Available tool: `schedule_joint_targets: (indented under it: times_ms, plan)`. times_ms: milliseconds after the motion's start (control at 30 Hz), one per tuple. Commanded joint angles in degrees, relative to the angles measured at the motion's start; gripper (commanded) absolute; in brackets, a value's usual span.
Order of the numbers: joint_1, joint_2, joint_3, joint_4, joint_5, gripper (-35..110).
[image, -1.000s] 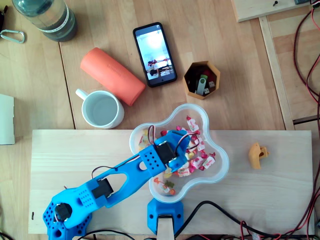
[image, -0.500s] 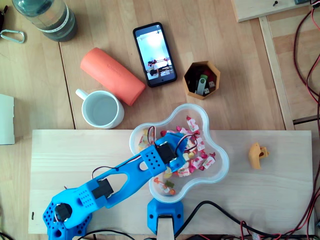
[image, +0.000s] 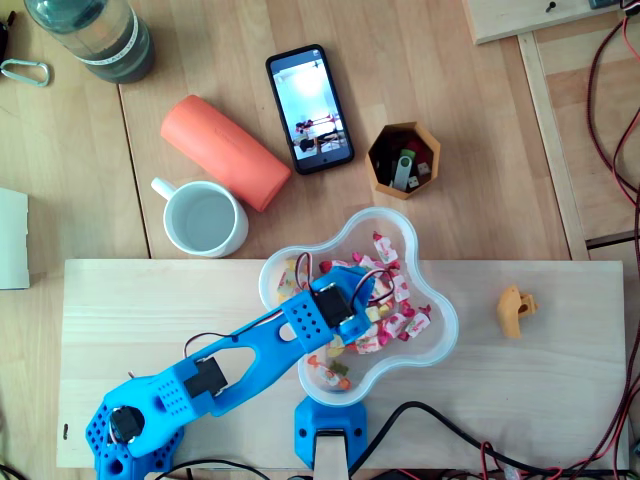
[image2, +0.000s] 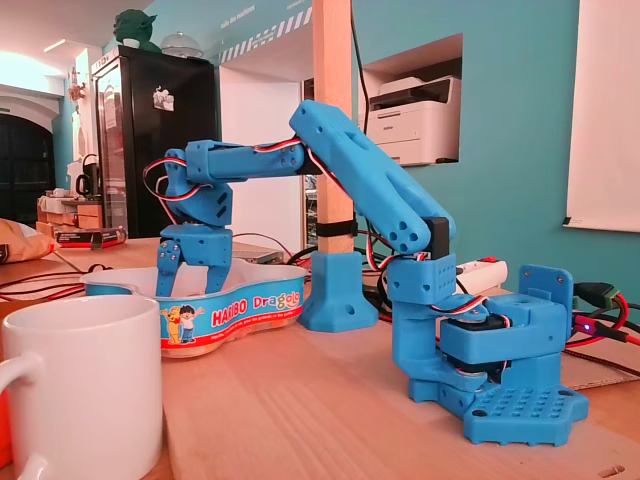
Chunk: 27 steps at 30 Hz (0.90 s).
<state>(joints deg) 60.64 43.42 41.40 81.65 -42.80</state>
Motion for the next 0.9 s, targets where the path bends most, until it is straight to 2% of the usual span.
schedule_joint_targets:
  times_ms: [0,300,867]
  plan:
    - [1.23,2.2,0.18,0.7,-1.14,21]
    - [1.23,1.14,0.26,0.09,-1.05,10]
    - [1.23,1.23,-0.97,0.7,0.0,-2]
